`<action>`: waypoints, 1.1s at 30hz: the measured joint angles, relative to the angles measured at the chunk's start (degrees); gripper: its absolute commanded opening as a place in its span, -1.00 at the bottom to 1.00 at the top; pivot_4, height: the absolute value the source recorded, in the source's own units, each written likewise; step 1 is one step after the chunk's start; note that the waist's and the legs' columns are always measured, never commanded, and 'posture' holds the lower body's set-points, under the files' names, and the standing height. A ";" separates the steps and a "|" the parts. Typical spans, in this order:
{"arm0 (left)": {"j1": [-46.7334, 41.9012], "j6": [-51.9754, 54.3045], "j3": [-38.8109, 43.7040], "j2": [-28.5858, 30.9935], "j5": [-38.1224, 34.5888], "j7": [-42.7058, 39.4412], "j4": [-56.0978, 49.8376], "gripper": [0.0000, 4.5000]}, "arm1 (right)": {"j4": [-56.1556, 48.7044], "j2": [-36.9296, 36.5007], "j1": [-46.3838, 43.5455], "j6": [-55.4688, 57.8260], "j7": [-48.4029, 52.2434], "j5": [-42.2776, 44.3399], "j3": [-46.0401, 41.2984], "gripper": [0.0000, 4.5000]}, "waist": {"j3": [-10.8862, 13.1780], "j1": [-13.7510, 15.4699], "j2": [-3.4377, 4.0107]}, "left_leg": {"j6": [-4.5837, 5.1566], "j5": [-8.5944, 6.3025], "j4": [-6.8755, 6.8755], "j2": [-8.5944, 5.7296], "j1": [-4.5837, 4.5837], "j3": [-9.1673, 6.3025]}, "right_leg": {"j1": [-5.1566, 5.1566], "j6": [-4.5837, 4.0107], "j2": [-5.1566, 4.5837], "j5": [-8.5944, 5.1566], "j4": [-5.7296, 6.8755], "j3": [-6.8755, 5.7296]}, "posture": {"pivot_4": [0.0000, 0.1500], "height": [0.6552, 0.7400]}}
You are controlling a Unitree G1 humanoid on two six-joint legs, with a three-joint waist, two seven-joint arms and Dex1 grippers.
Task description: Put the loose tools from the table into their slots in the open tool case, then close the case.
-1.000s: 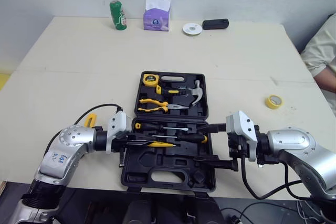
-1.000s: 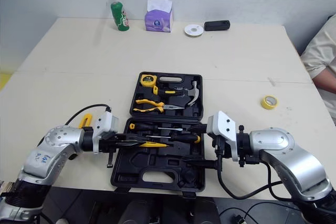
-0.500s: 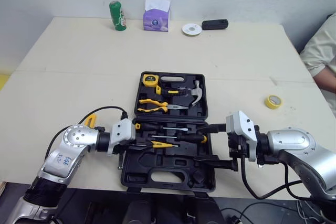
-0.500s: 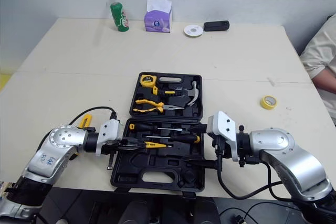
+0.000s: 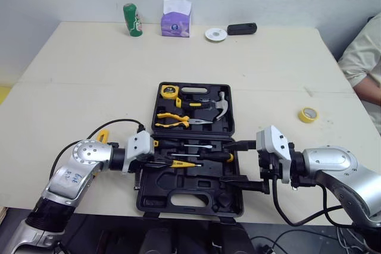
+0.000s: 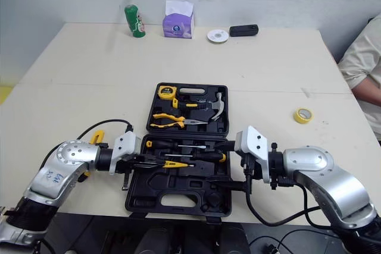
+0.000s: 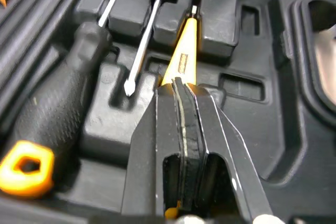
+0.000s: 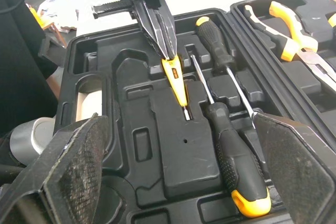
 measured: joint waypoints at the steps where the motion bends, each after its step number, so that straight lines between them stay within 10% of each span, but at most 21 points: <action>1: 0.74 1.46 1.03 -0.01 -1.32 0.19 -0.37 -0.39 | 0.38 0.16 -0.34 -0.03 0.08 0.10 -0.02 1.00 | 0.00 -0.03 0.00 | 0.00 0.00 0.00 0.00 -0.01 -0.02 | 0.00 0.00 0.00 0.00 -0.01 -0.01 | 1.00 0.80; 8: 12.62 10.80 23.25 -8.39 -11.43 18.73 -11.85 0.97 | 9.66 4.51 -10.64 -0.58 3.80 0.48 1.40 1.00 | 0.10 -1.14 -0.17 | -0.02 0.01 -0.01 0.02 -0.02 -0.10 | 0.01 0.00 0.00 0.00 0.07 -0.04 | 1.00 0.80; 24: 57.28 2.95 47.08 -36.13 -12.23 39.40 -32.64 0.97 | 28.50 13.03 -25.02 -6.64 18.18 -2.99 9.86 1.00 | 0.12 -0.93 -0.33 | 0.35 -0.51 0.01 -0.03 -0.11 -0.16 | 0.15 0.09 -0.09 0.05 -0.59 -0.08 | 1.00 0.80; 33: 57.71 0.02 46.75 -31.86 -10.35 40.53 -32.52 0.97 | 30.67 14.71 -26.38 -7.92 20.58 -4.98 11.60 1.00 | 0.16 -0.78 -0.25 | 0.55 -0.64 0.01 0.00 -0.23 -0.21 | -0.03 0.05 -0.10 0.03 -0.55 -0.08 | 1.00 0.80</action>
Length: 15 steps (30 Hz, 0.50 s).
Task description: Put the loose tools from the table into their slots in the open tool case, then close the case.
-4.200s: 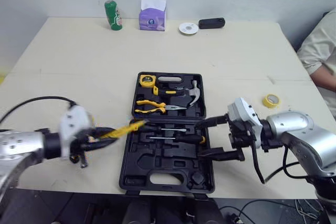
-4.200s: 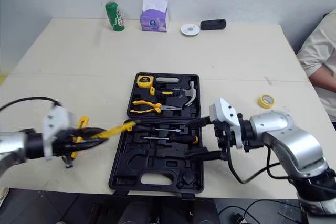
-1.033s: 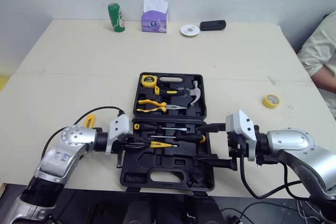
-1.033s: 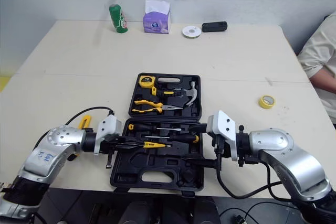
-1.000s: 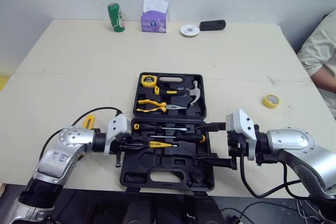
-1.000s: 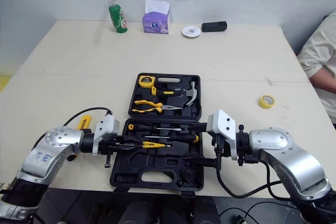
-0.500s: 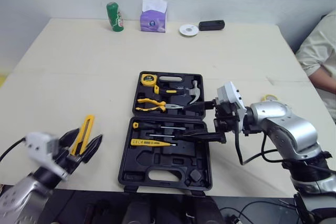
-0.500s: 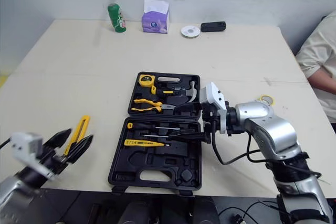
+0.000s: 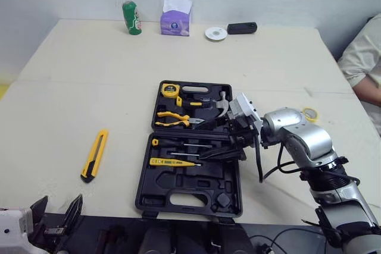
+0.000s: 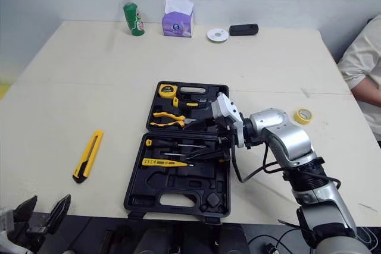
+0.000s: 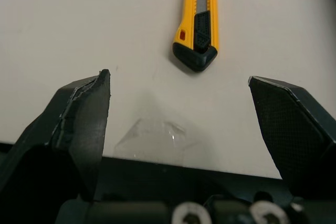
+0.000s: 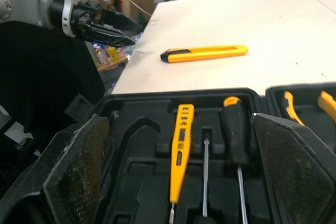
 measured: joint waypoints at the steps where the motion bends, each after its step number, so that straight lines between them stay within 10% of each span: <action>1: -0.51 0.15 -0.08 0.51 -0.01 0.25 0.00 0.97 | -0.01 0.04 0.00 -0.03 0.00 -0.02 0.00 1.00 | 0.00 -0.02 0.00 | 0.00 0.00 0.00 0.00 0.00 0.00 | -0.01 -0.01 0.00 0.00 0.02 0.00 | 1.00 0.80; 15: -16.32 16.67 -3.36 14.43 -1.49 6.81 6.81 0.97 | -5.39 -0.76 4.65 0.31 -3.95 -0.19 -0.82 1.00 | 0.01 -0.13 0.02 | -0.37 0.17 0.00 0.00 0.01 0.04 | -0.02 0.00 0.01 0.00 0.12 0.01 | 1.00 0.80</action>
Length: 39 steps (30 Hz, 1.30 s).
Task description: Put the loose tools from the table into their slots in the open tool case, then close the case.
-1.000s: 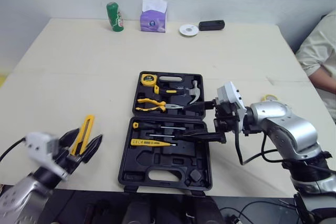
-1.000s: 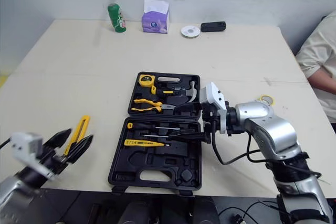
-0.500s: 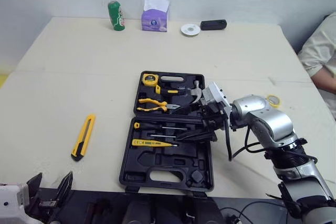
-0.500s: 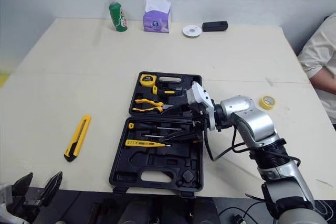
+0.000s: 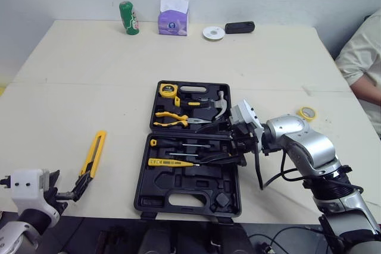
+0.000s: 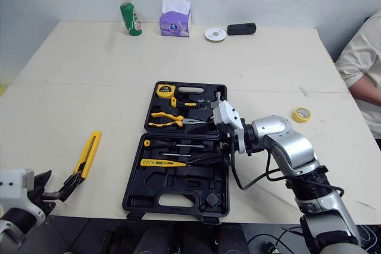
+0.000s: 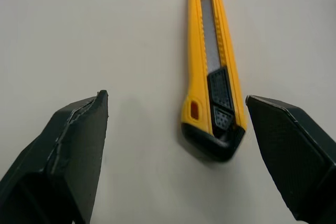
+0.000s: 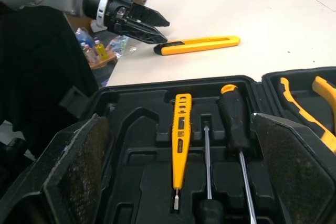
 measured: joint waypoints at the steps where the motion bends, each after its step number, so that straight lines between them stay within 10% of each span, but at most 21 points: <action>1: -0.88 0.54 -0.84 0.74 0.03 -0.25 0.42 0.97 | -0.68 -0.02 0.20 0.26 -0.57 0.06 -0.21 1.00 | 0.01 0.04 0.02 | 0.00 0.00 0.00 -0.01 0.00 0.01 | 0.00 0.00 0.00 0.00 0.00 0.00 | 1.00 0.80; 14: -8.60 3.43 -7.23 4.99 2.83 -1.67 5.94 0.97 | -6.06 -0.67 3.20 2.65 -5.02 1.80 -2.02 1.00 | 0.02 0.39 0.08 | -0.10 0.03 -0.01 -0.02 0.02 0.01 | -0.02 0.00 -0.01 0.00 0.06 0.01 | 1.00 0.80; 22: -10.34 1.47 -8.16 5.07 5.60 -2.75 8.09 -0.30 | -7.29 -0.58 3.26 3.19 -7.40 3.05 -4.15 1.00 | 0.04 0.42 0.12 | -0.11 0.03 -0.03 -0.02 0.01 0.01 | -0.05 0.00 -0.03 0.00 0.08 0.02 | 1.00 0.80; 29: -10.49 -0.03 -9.58 8.00 8.33 -4.99 8.55 -0.30 | -7.69 -0.60 3.27 3.85 -7.97 4.19 -4.29 1.00 | 0.05 0.40 0.14 | -0.12 0.04 -0.04 -0.02 0.00 0.01 | -0.09 0.00 -0.03 0.00 0.09 0.02 | 1.00 0.80; 39: -20.64 2.78 -13.93 29.32 0.29 -24.98 -0.19 -0.34 | -11.77 -7.44 8.65 8.58 -7.06 6.82 -6.79 1.00 | 0.09 0.13 0.20 | -0.12 0.04 -0.12 -0.05 -0.21 0.02 | -0.28 -0.01 -0.04 0.01 -0.02 0.03 | 1.00 0.80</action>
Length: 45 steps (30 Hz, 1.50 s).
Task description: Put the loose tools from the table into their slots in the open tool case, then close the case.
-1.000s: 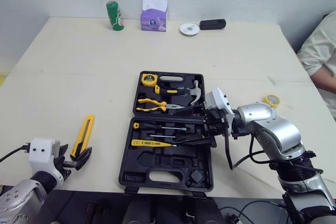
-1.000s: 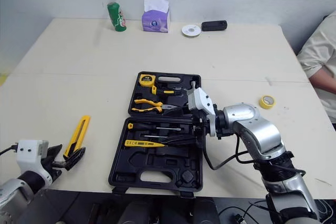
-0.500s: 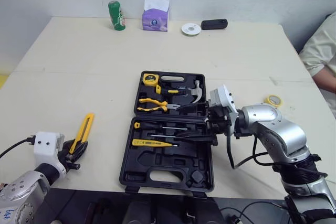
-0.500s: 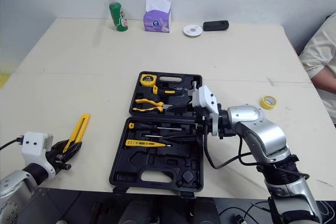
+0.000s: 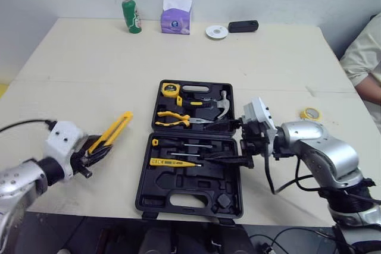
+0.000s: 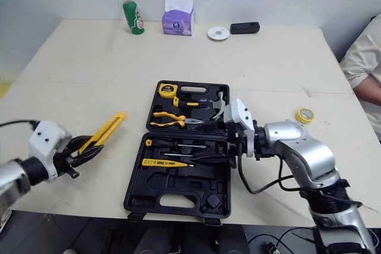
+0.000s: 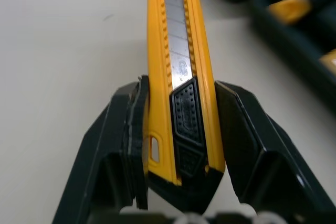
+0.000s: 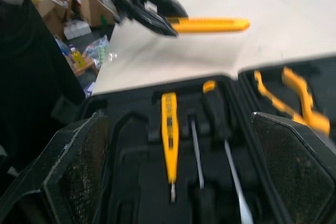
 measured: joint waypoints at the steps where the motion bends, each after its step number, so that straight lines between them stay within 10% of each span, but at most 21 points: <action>1: -0.99 0.31 -1.51 1.44 -1.53 -2.28 -1.30 -0.34 | -0.76 -0.70 1.17 0.43 0.01 0.13 -0.04 1.00 | 0.01 0.00 0.02 | 0.00 0.00 -0.02 0.00 0.00 0.00 | 0.00 0.00 0.01 0.00 -0.02 0.00 | 1.00 0.80; 14: -30.70 0.85 -36.55 3.91 1.85 -21.47 5.11 -0.34 | -14.13 -8.19 20.35 5.73 -7.34 3.75 -12.09 1.00 | 0.15 0.49 0.14 | -0.12 0.28 -0.03 0.01 0.05 0.23 | -0.02 0.06 0.21 0.03 0.14 0.07 | 1.00 0.80; 36: -36.95 -13.79 -48.00 -5.74 17.59 -29.23 17.87 -0.34 | -20.71 -7.70 30.12 5.04 -17.48 4.90 -15.62 1.00 | 0.21 1.56 0.00 | 0.05 0.43 0.10 -0.06 0.10 0.24 | 0.02 0.08 0.15 0.04 0.32 0.10 | 1.00 0.80; 43: -36.64 -10.66 -45.16 -4.35 16.49 -30.41 17.58 0.98 | -20.72 -7.91 30.06 4.91 -17.45 4.99 -16.31 1.00 | 0.21 1.38 -0.01 | 0.05 0.43 0.09 -0.03 0.09 0.24 | 0.01 0.08 0.19 0.04 0.46 0.10 | 1.00 0.80; 45: -36.50 -9.58 -43.98 -3.00 14.83 -32.19 17.27 0.98 | -20.72 -8.00 29.90 4.90 -17.38 5.02 -17.11 1.00 | 0.21 1.47 -0.02 | 0.04 0.44 0.10 -0.03 0.08 0.24 | 0.01 0.08 0.18 0.04 0.47 0.09 | 1.00 0.80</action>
